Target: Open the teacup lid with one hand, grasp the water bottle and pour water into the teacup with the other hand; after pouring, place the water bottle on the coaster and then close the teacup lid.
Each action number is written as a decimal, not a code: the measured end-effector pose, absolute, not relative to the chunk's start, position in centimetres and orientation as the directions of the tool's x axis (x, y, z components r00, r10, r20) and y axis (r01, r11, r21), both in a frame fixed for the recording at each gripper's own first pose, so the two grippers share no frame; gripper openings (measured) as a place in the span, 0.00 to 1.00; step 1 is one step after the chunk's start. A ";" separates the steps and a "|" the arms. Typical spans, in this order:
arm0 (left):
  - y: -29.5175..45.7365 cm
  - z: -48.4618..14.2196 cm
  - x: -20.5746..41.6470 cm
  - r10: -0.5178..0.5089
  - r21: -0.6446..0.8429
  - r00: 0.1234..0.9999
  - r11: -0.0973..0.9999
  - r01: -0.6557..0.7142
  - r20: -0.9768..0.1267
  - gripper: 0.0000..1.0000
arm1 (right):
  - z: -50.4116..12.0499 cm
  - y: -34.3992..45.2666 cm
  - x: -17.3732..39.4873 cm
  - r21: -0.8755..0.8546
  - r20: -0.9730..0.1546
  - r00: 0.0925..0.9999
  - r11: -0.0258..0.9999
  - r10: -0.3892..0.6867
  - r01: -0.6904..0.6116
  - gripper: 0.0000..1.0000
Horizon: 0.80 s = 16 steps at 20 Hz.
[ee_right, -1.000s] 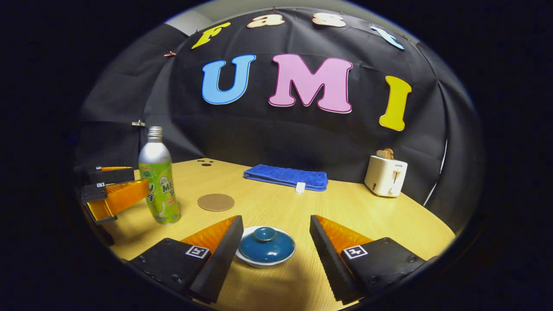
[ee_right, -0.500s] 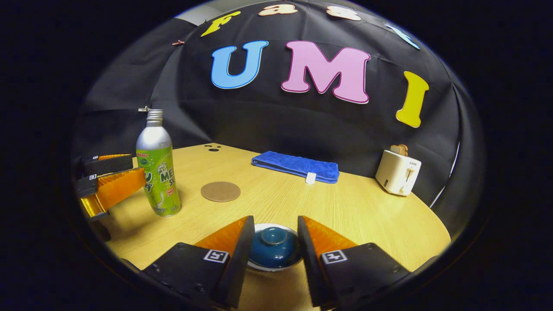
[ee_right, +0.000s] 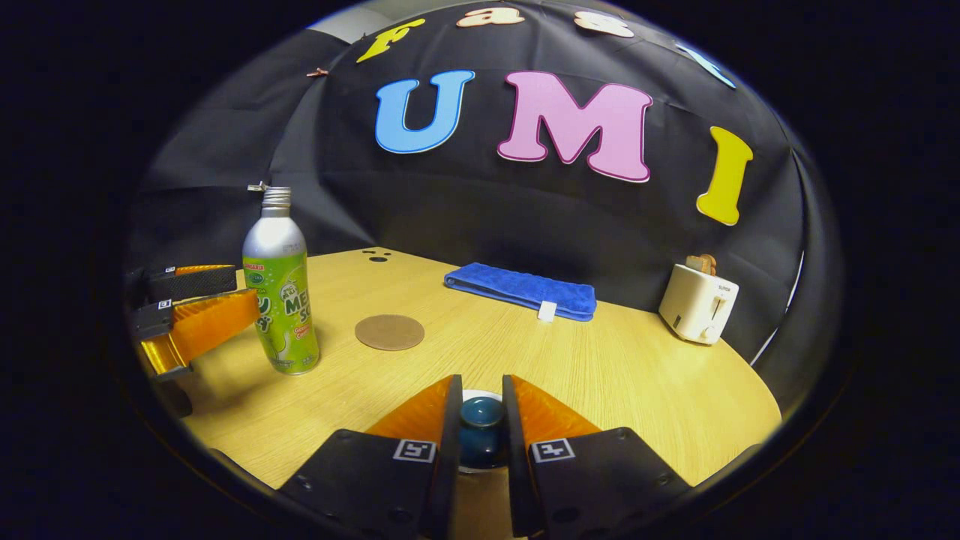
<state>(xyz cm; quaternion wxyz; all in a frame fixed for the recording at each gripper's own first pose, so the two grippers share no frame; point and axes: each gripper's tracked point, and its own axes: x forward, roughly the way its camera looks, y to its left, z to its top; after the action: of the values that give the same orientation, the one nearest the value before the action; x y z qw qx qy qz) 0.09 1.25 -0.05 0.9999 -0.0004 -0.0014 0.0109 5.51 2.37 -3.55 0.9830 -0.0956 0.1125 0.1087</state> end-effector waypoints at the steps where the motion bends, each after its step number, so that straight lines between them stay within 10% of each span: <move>1: 1.3 -0.1 0.1 0.023 -0.001 1.000 1.000 -0.023 0.003 0.94 | -3.4 2.4 5.6 -0.157 -0.238 0.951 0.958 0.198 -0.239 0.29; 16: 1.4 0.0 3.4 0.032 -0.001 0.999 0.999 -0.032 0.002 0.94 | 1.9 -1.1 4.1 -0.027 -0.089 0.976 0.979 0.200 -0.203 0.29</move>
<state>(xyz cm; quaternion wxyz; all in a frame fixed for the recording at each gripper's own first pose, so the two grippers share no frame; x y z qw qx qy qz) 3.41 1.40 0.00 0.9999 -0.0003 -0.0010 0.0159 4.06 -1.10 1.87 0.9938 -0.0182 0.0430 0.1013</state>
